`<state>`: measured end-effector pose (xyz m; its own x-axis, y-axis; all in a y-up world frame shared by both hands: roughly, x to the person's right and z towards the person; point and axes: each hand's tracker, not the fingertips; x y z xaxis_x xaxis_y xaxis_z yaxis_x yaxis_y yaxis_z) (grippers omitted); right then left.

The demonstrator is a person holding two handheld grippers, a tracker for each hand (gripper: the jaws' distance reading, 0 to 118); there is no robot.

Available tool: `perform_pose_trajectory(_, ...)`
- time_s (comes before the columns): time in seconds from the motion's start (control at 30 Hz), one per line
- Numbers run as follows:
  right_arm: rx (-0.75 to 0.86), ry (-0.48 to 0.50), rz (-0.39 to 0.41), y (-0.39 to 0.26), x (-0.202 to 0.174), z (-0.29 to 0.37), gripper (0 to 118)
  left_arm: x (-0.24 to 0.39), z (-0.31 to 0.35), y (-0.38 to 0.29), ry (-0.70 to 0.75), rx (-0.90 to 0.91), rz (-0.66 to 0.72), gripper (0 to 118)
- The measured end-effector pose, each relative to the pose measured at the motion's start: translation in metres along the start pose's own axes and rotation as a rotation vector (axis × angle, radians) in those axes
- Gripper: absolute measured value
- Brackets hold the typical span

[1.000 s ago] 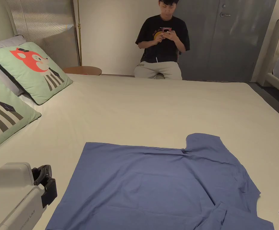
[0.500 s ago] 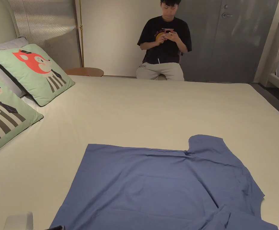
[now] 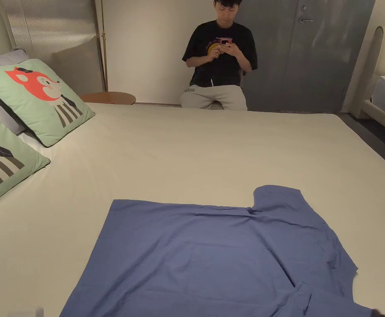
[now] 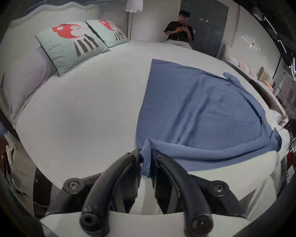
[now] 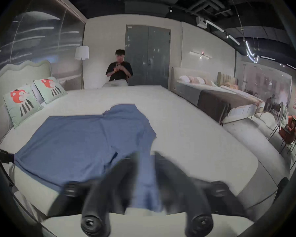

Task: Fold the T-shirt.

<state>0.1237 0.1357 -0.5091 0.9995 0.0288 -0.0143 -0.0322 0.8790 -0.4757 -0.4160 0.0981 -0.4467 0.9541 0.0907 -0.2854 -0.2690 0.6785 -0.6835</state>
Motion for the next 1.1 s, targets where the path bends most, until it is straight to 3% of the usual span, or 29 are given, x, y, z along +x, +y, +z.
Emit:
perform_pose_trajectory(0.03,-0.062,0.007,0.006,-0.004,0.005,-0.007,97,0.01,0.015,0.003,-0.003,0.006,0.002,7)
perform_pose_trajectory(0.07,-0.112,0.008,0.008,-0.011,0.009,-0.013,113,0.01,0.017,0.004,-0.005,0.014,0.005,7)
perform_pose_trajectory(0.1,-0.139,0.003,0.026,-0.018,0.013,-0.018,112,0.01,0.02,0.005,-0.009,0.02,0.008,7)
perform_pose_trajectory(0.17,-0.187,-0.038,0.059,-0.03,0.018,-0.025,104,0.004,0.014,0.0,-0.013,0.027,0.016,7)
perform_pose_trajectory(0.27,-0.293,-0.006,0.041,-0.05,0.033,-0.039,85,0.004,0.015,0.0,-0.015,0.031,0.02,7)
perform_pose_trajectory(0.37,-0.298,0.072,-0.023,-0.057,0.035,-0.041,56,0.002,0.01,0.0,-0.013,0.029,0.02,7)
perform_pose_trajectory(0.43,-0.27,0.086,-0.004,-0.054,0.032,-0.037,15,0.003,0.01,0.0,-0.011,0.027,0.023,7)
perform_pose_trajectory(0.47,-0.248,0.11,0.004,-0.056,0.034,-0.038,7,0.002,0.011,0.001,-0.012,0.026,0.031,7)
perform_pose_trajectory(0.6,-0.174,0.111,0.019,-0.035,0.024,-0.021,6,-0.002,0.014,0.012,-0.017,0.052,0.057,7)
perform_pose_trajectory(0.8,-0.08,0.128,-0.055,0.011,0.03,-0.02,6,0.001,0.026,0.063,-0.037,0.121,0.074,7)
perform_pose_trajectory(1.1,-0.089,0.116,-0.095,0.084,0.014,-0.1,6,0.021,-0.044,0.152,-0.018,0.153,0.086,6)
